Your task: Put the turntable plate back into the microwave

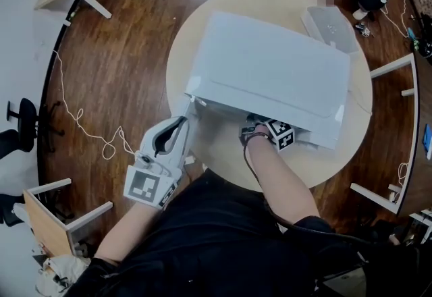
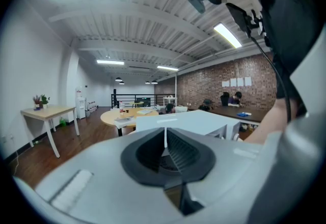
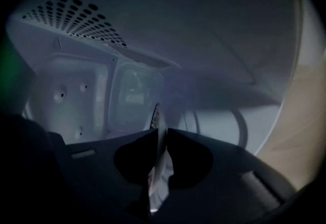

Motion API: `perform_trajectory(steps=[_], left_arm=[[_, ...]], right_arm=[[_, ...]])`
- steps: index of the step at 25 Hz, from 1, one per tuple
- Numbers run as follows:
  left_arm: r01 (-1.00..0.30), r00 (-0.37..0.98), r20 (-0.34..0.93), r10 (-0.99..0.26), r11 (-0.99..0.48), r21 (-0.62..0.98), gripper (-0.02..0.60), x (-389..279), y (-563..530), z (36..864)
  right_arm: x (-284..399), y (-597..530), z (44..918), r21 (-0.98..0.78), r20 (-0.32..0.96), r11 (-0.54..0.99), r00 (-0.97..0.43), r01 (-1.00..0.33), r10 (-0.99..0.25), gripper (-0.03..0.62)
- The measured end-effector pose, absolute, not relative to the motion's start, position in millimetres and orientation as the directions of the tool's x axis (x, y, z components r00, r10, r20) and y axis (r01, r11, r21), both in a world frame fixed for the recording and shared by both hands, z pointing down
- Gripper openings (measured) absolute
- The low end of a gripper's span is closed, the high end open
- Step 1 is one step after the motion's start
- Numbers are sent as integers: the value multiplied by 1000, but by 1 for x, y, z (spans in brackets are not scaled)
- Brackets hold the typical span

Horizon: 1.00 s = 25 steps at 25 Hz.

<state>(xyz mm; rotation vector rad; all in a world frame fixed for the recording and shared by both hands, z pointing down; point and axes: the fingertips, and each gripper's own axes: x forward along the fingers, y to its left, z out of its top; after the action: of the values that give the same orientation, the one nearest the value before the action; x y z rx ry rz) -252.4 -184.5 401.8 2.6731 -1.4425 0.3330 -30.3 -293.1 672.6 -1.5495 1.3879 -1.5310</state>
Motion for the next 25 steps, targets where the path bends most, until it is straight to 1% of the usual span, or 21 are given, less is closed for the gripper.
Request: perform_trajectory(steps=[4, 8, 12, 22, 25], left_arm=[[-835, 529, 236, -815, -550, -28, 16, -254, -184, 402], [-834, 530, 239, -813, -551, -23, 17, -254, -184, 404], [-832, 536, 229, -813, -555, -25, 16, -252, -185, 402], [-822, 547, 231, -805, -568, -35, 16, -253, -182, 401], [-819, 552, 217, -805, -573, -42, 15, -252, -179, 396]], right_arm=[[-30, -297, 674, -904, 383, -333, -161, -268, -910, 29], [-33, -296, 675, -891, 409, -353, -166, -286, -897, 29], [-28, -295, 678, -877, 438, -390, -133, -281, -889, 31], [-27, -291, 681, -872, 455, -413, -121, -262, -882, 37], [-27, -288, 680, -870, 456, -410, -130, -275, -880, 57]])
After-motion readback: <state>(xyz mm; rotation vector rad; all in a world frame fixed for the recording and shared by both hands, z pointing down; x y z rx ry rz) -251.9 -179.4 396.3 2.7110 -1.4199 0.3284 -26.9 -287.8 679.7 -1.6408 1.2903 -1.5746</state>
